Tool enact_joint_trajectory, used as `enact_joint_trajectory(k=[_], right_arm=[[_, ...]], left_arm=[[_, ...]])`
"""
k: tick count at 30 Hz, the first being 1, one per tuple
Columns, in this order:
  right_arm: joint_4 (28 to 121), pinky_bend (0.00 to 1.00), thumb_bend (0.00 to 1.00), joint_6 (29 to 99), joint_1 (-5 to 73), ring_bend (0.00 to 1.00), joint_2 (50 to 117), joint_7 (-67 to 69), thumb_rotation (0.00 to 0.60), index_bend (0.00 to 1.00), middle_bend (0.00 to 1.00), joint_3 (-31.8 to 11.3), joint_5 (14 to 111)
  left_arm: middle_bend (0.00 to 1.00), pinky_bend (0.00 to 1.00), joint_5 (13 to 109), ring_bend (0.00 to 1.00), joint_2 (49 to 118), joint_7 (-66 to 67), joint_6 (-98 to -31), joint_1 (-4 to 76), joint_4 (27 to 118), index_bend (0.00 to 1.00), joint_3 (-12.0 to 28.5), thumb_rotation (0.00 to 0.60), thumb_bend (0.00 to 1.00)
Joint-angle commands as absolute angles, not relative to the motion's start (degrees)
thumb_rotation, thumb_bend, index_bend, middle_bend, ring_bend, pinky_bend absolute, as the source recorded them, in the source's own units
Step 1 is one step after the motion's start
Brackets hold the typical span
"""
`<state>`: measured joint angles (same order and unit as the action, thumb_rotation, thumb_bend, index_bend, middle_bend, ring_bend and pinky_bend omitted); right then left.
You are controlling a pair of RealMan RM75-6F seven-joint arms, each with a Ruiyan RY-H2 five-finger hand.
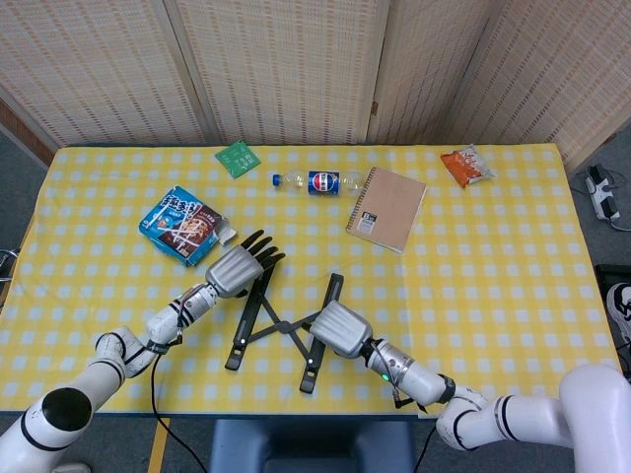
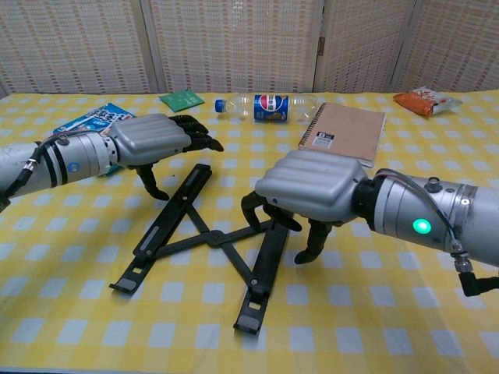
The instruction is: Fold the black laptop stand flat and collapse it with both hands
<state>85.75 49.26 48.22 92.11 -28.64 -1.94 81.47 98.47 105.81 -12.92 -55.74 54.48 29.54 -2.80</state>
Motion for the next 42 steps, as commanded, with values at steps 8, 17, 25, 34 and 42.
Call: enact_joint_trajectory(k=[8, 17, 25, 34, 42], right_arm=[[83.33, 0.70, 0.12, 48.64, 48.62, 0.79, 94.18, -28.62, 0.600, 0.43, 0.72, -1.57, 82.25], [80.45, 0.70, 0.12, 48.17, 49.08, 0.80, 96.47, -29.07, 0.600, 0.43, 0.72, -1.61, 82.70], [78.06, 0.70, 0.12, 47.58, 49.88, 0.80, 98.48, -28.50, 0.600, 0.43, 0.73, -1.99, 83.31], [75.96, 0.71, 0.12, 47.36, 50.64, 0.80, 99.94, -27.59, 0.600, 0.43, 0.73, -2.44, 84.08], [75.10, 0.72, 0.12, 47.48, 51.29, 0.81, 100.75, -27.19, 0.600, 0.43, 0.74, -2.85, 84.83]], left_arm=[[0.17, 0.00, 98.13, 0.08, 106.51, -14.38, -56.03, 54.65, 29.20, 0.13, -3.76, 0.600, 0.16], [0.17, 0.00, 97.56, 0.07, 106.46, -14.73, -56.41, 54.66, 29.61, 0.13, -4.05, 0.600, 0.16], [0.17, 0.00, 97.22, 0.07, 106.20, -14.63, -56.48, 54.54, 30.35, 0.13, -4.37, 0.600, 0.16], [0.17, 0.00, 97.03, 0.06, 105.80, -14.29, -56.54, 54.58, 31.41, 0.13, -4.63, 0.600, 0.16], [0.17, 0.00, 96.84, 0.06, 105.48, -14.10, -56.70, 54.66, 32.48, 0.13, -4.63, 0.600, 0.16]])
